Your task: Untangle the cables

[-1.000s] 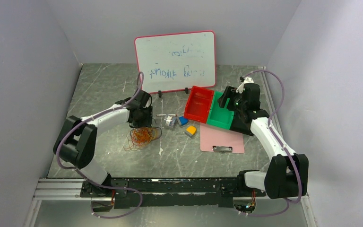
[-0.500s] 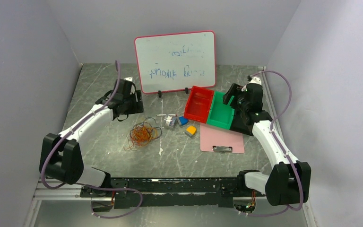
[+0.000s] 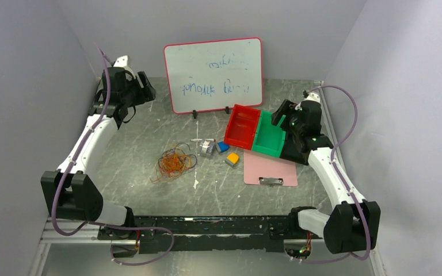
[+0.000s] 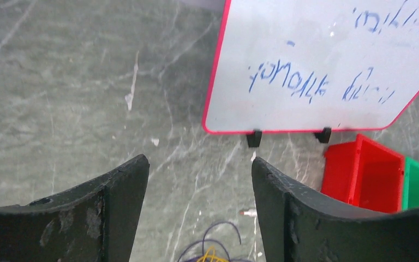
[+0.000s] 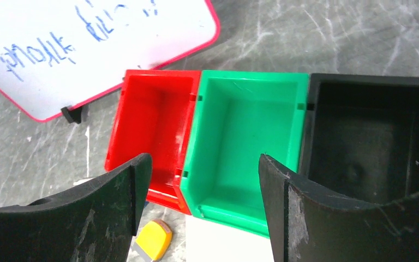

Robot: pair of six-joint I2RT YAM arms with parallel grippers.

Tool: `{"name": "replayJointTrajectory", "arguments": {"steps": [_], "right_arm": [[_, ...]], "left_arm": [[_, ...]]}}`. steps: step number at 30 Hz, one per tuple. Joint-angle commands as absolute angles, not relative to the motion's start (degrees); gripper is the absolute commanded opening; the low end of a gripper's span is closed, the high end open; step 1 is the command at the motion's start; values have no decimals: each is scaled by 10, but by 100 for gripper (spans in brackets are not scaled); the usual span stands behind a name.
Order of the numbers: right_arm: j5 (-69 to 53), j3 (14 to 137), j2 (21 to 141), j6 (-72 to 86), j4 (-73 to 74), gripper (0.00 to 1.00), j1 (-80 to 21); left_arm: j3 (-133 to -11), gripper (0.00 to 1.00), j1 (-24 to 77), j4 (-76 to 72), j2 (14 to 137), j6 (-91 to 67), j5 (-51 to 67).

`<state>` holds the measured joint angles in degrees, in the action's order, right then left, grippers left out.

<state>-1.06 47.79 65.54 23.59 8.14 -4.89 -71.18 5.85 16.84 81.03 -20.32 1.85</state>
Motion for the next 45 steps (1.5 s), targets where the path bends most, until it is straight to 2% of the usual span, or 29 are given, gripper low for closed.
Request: {"name": "replayJointTrajectory", "arguments": {"steps": [1, 6, 10, 16, 20, 33, 38, 45], "right_arm": [[-22, 530, 685, 220, 88, 75, -82], [39, 605, 743, 202, 104, 75, -187], [42, 651, 797, 197, 95, 75, -259], [25, 699, 881, 177, 72, 74, -355], [-17, 711, 919, 179, 43, 74, -386], [-86, 783, 1038, 178, 15, 73, -457], [-113, 813, 1082, 167, 35, 66, -465], [-132, 812, 1083, 110, 77, 60, -473]], "left_arm": [[-733, 74, 39, 141, 819, -183, 28], [-679, 76, 10, 94, 798, -180, 80], [-661, 76, 10, 83, 793, -167, 110], [-659, 75, 10, 95, 781, -159, 69], [-657, 73, 9, 109, 783, -165, 9], [-648, 69, 4, 101, 792, -170, 4], [-649, 69, 3, 104, 796, -168, 2], [-649, 68, 2, 101, 807, -170, 19]]}}
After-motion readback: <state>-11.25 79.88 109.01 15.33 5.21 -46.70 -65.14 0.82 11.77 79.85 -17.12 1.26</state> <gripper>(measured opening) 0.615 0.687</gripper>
